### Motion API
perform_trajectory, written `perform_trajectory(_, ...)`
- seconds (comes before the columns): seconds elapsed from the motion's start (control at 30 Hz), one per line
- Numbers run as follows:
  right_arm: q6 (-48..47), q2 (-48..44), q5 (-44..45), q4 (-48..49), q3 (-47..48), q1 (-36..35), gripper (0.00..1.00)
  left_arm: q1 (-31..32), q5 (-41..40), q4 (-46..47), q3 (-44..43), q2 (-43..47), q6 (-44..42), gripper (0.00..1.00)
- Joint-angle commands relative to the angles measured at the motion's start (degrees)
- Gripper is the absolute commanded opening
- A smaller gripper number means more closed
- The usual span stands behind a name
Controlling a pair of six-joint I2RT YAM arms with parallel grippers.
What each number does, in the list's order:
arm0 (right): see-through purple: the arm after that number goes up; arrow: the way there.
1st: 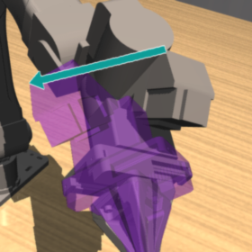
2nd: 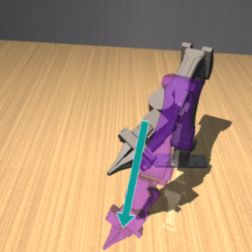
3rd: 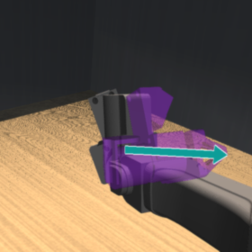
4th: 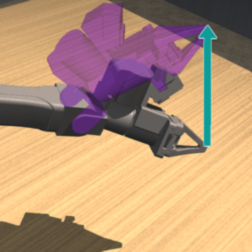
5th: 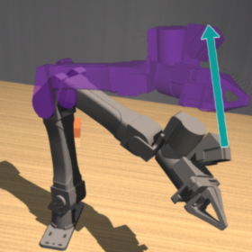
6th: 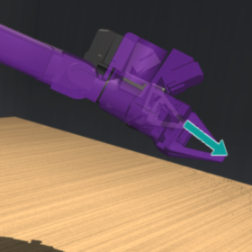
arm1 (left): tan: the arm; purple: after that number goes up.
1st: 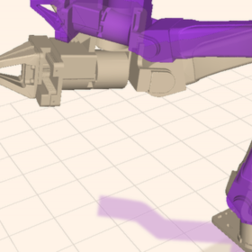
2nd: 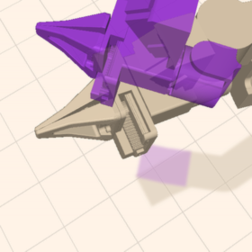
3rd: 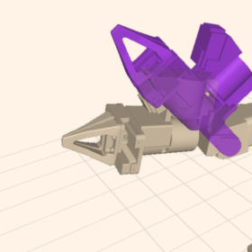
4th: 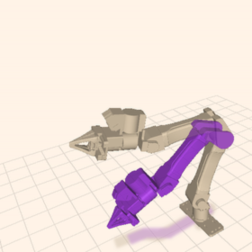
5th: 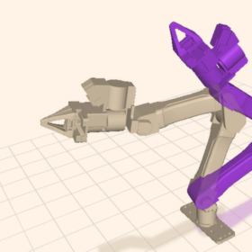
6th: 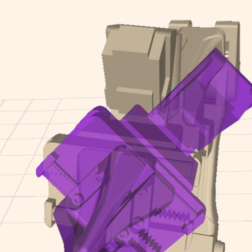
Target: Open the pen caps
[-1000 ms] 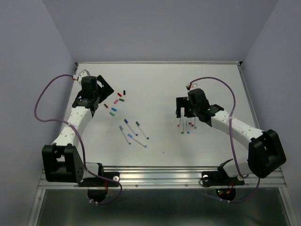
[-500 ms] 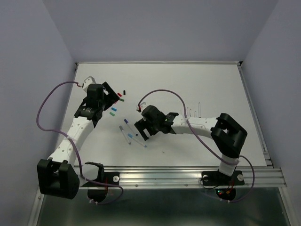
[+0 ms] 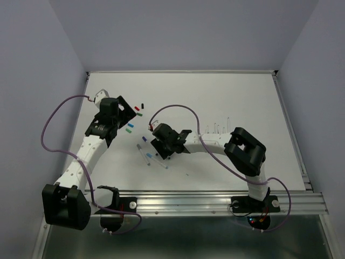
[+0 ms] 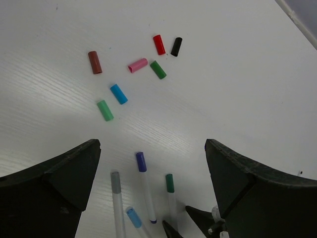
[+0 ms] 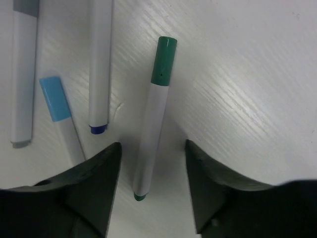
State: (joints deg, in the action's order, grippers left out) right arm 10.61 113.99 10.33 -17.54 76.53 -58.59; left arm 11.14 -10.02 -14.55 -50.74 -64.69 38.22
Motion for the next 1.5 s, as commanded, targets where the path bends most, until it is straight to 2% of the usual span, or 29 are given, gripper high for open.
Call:
perform_trajectory(0.0,0.64,1.93,0.84,-0.39,1.52,-0.56,0.47,0.11,-1.05,0.66,0.64,0.79,-0.16,0.99)
perform_trajectory(0.07,1.6,2.02,0.48,-0.13,1.17,-0.56,0.32,0.03,-0.97,0.57,0.64,1.23,-0.16,0.99)
perform_trajectory(0.13,2.39,1.93,0.83,0.05,0.64,-0.56,0.24,0.03,-0.62,0.66,0.82,1.58,-0.33,0.99)
perform_trajectory(0.17,2.48,1.76,1.36,0.22,0.46,-0.56,0.15,0.03,0.26,0.83,0.91,1.93,-0.51,0.99)
perform_trajectory(0.3,2.49,-1.31,2.33,2.94,-1.56,-0.56,0.04,0.03,5.88,3.03,1.87,2.9,-1.48,0.99)
perform_trajectory(0.37,2.57,-4.56,3.03,5.67,-3.23,-0.56,0.01,0.03,13.41,6.62,3.45,3.16,-2.18,0.99)
perform_trajectory(0.43,3.01,-8.67,3.56,8.38,-5.15,-0.56,0.01,0.11,20.61,10.74,5.2,3.51,-2.18,0.99)
perform_trajectory(0.53,5.2,-15.26,3.21,12.96,-7.79,1.01,0.01,0.81,27.05,15.4,7.06,3.51,-1.04,0.99)
perform_trajectory(0.7,6.17,-23.46,-2.06,19.12,-12.81,2.43,0.01,3.01,30.41,20.69,8.2,3.51,1.24,0.98)
perform_trajectory(0.77,6.44,-24.95,-2.94,19.3,-12.81,2.95,0.01,4.24,31.64,22.62,8.38,3.34,2.12,0.95)
perform_trajectory(0.8,6.44,-24.96,-2.94,19.39,-12.81,2.95,0.01,4.59,31.73,22.98,8.38,3.34,2.47,0.92)
perform_trajectory(0.83,6.44,-25.4,-2.94,19.39,-12.72,2.95,0.01,5.12,31.73,23.68,8.38,3.25,2.65,0.86)
perform_trajectory(0.87,6.53,-25.49,-2.77,19.47,-12.64,2.95,0.01,5.3,31.73,23.69,8.38,3.25,2.91,0.86)
perform_trajectory(0.9,6.53,-25.58,-2.59,19.47,-12.46,2.95,0.01,5.56,31.64,24.21,8.46,3.16,3.09,0.82)
perform_trajectory(1.13,5.74,-25.84,-3.47,20.53,-10.44,2.95,0.01,6.7,31.73,25.53,8.55,2.55,4.15,0.77)
perform_trajectory(1.17,5.65,-25.67,-3.47,20.53,-10.09,2.95,0.01,6.97,31.82,25.53,8.47,2.37,4.06,0.72)
perform_trajectory(1.23,5.65,-25.49,-3.3,20.79,-9.82,2.95,0.01,7.06,31.73,25.62,8.38,2.2,4.15,0.71)
perform_trajectory(1.27,5.56,-25.4,-3.38,20.79,-9.48,2.95,0.01,7.23,31.82,25.79,8.38,2.02,4.23,0.65)
perform_trajectory(1.47,5.03,-25.23,-3.3,21.32,-8.68,2.95,0.01,8.02,31.91,26.5,8.47,1.32,4.67,0.63)
